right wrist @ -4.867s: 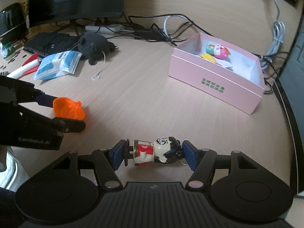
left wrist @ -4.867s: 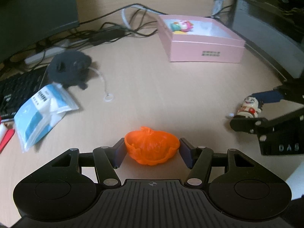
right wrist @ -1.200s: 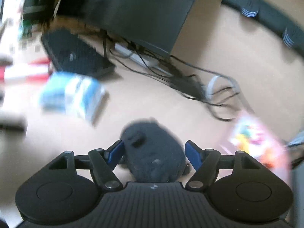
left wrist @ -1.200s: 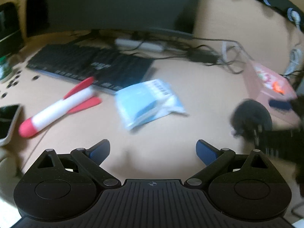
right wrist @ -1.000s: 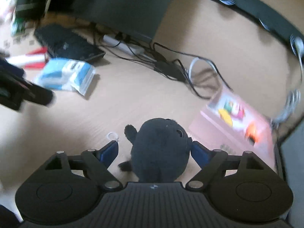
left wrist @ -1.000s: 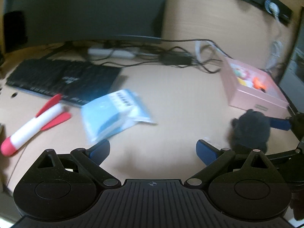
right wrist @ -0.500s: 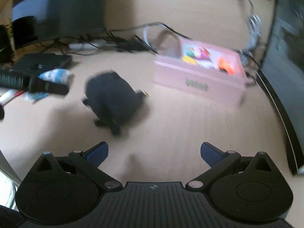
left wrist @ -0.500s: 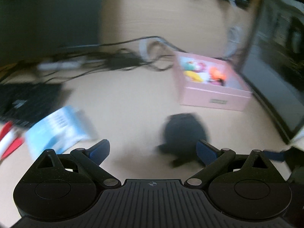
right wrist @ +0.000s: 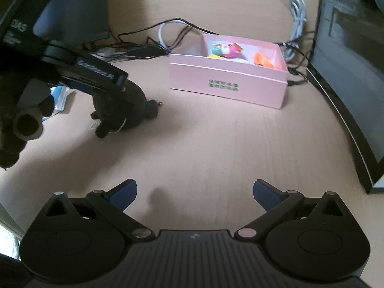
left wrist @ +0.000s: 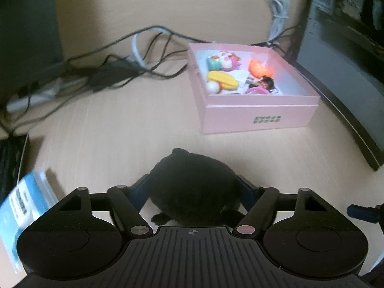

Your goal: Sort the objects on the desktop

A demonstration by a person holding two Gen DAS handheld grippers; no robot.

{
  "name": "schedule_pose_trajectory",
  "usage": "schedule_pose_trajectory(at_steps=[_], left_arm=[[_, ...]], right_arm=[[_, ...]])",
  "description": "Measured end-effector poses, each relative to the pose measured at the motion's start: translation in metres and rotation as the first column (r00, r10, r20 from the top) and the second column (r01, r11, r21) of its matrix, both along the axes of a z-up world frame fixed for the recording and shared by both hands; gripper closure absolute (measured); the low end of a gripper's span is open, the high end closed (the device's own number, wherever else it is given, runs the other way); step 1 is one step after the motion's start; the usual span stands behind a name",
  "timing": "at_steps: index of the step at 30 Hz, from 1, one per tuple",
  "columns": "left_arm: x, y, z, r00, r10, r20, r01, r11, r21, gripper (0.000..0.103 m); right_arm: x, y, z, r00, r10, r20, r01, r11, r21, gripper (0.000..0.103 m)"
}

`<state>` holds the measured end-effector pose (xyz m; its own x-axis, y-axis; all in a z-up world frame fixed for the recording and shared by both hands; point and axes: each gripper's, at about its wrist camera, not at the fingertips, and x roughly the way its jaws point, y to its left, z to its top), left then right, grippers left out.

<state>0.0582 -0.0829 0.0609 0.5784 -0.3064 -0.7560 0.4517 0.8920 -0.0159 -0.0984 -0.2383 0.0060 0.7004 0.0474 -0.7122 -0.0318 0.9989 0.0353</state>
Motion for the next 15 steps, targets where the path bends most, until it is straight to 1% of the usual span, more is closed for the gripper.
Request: schedule_pose_trajectory(at_steps=[2,3,5,7,8,9,12,13,15], left_arm=[[-0.002,-0.008,0.01,1.0,-0.014,0.027,0.014,1.0,-0.018,0.027],[-0.005,-0.011,0.017,0.998,-0.02,0.054,0.022,0.999,-0.035,0.027],[-0.017,-0.014,0.027,0.989,-0.027,0.145,0.035,0.998,-0.052,0.027],[-0.027,-0.013,0.025,0.976,-0.036,0.217,0.044,0.999,-0.031,0.026],[-0.034,-0.009,0.018,0.971,-0.046,0.236,0.052,0.998,-0.018,0.025],[-0.037,-0.005,0.011,0.972,-0.049,0.23,0.053,0.999,-0.011,0.025],[-0.045,0.014,-0.016,0.99,-0.01,0.141,0.01,1.0,0.0,0.023],[-0.052,0.022,-0.02,0.99,0.006,0.144,-0.004,1.0,-0.02,0.022],[-0.063,0.037,-0.021,0.989,0.01,0.144,-0.003,0.999,-0.047,0.022]], right_arm=[[0.002,-0.002,-0.001,1.0,-0.005,-0.006,0.005,1.0,0.002,0.0],[0.003,-0.003,-0.001,1.0,-0.008,-0.006,0.008,1.0,0.001,0.0],[0.003,-0.003,0.0,1.0,-0.002,0.004,0.002,1.0,-0.001,0.0],[0.006,-0.002,0.001,1.0,0.011,0.012,-0.011,1.0,-0.015,0.0],[0.008,-0.001,0.001,1.0,0.016,0.012,-0.016,1.0,-0.022,0.0],[0.009,0.0,0.001,1.0,0.021,0.011,-0.02,0.999,-0.027,0.0],[0.011,0.001,0.0,0.999,0.031,0.005,-0.031,0.999,-0.044,0.0],[0.012,0.002,0.0,0.999,0.034,0.002,-0.034,0.998,-0.051,0.0],[0.013,0.004,0.0,0.999,0.036,0.0,-0.036,0.997,-0.066,0.0]])
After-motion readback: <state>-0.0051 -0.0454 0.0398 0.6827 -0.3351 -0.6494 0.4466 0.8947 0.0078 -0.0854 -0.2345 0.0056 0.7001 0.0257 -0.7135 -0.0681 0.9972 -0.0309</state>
